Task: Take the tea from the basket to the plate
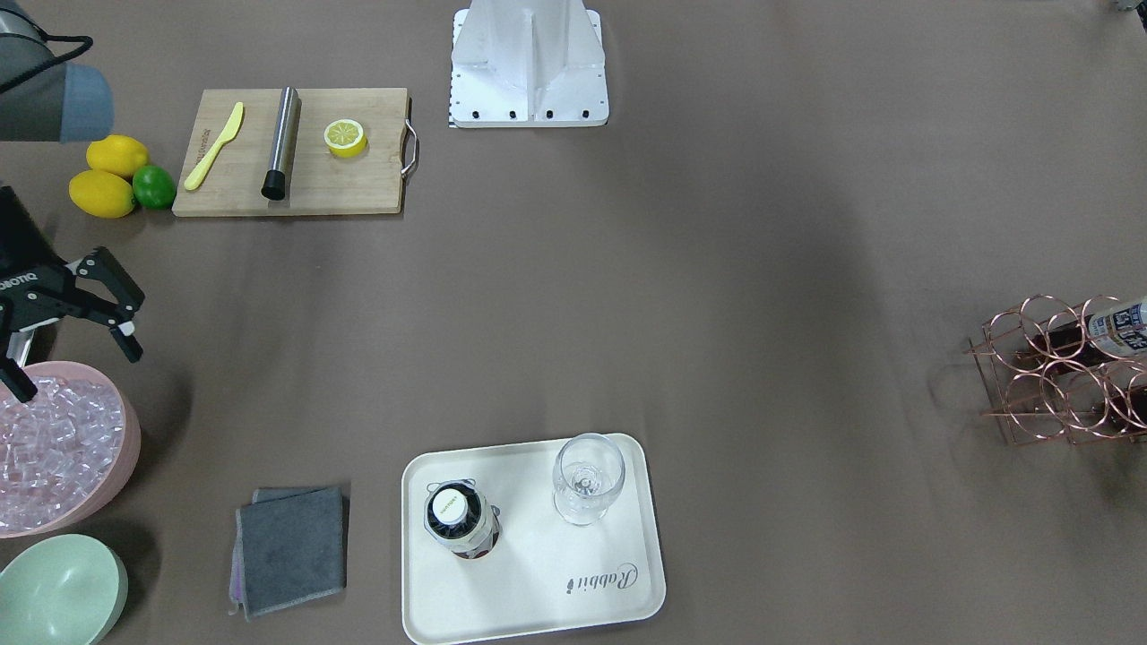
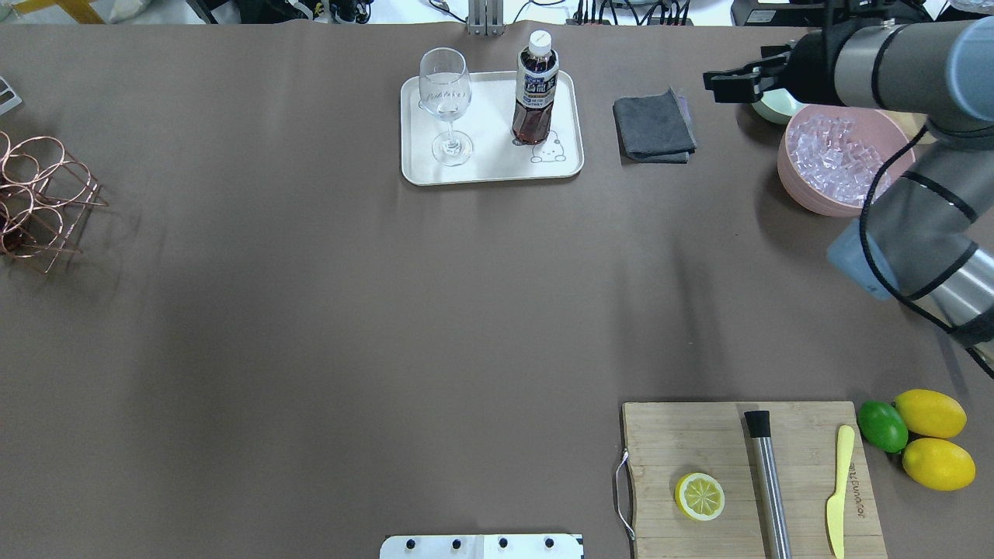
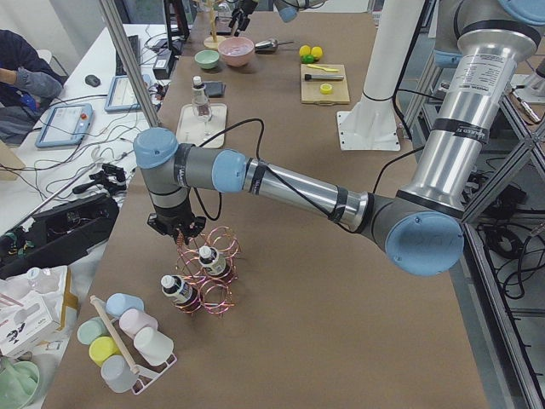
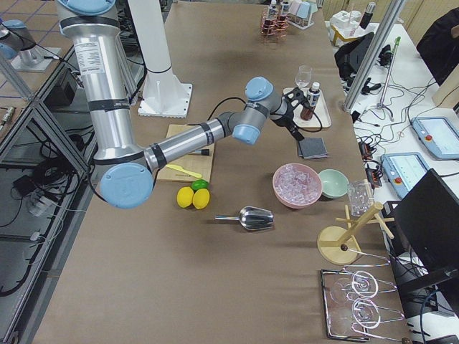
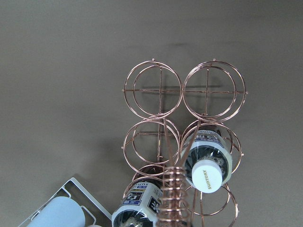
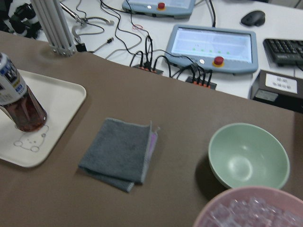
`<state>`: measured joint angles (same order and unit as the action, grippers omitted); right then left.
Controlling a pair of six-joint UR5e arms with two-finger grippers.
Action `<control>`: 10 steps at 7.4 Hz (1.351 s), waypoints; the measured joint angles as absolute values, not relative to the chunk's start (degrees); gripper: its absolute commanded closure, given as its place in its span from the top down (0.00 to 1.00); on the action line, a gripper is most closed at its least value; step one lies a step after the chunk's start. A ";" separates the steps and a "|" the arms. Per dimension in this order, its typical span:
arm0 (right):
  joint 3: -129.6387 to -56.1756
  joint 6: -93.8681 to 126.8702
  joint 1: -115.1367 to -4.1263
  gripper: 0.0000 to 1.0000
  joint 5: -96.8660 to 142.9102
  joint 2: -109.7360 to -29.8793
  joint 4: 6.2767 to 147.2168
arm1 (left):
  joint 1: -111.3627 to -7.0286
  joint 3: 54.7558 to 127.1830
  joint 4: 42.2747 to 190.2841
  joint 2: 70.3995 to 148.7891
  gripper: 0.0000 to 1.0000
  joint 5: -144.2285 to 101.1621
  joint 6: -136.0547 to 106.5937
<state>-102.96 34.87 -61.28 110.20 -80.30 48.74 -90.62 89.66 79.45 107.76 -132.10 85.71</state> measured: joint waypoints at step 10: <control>-102.69 -12.64 -92.03 1.00 131.01 -97.10 82.95 | -90.78 91.78 78.48 107.33 0.98 -139.58 69.65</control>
<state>-102.69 -12.64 -92.03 131.01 -97.10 82.95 -90.78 91.78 78.48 107.33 -139.58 69.65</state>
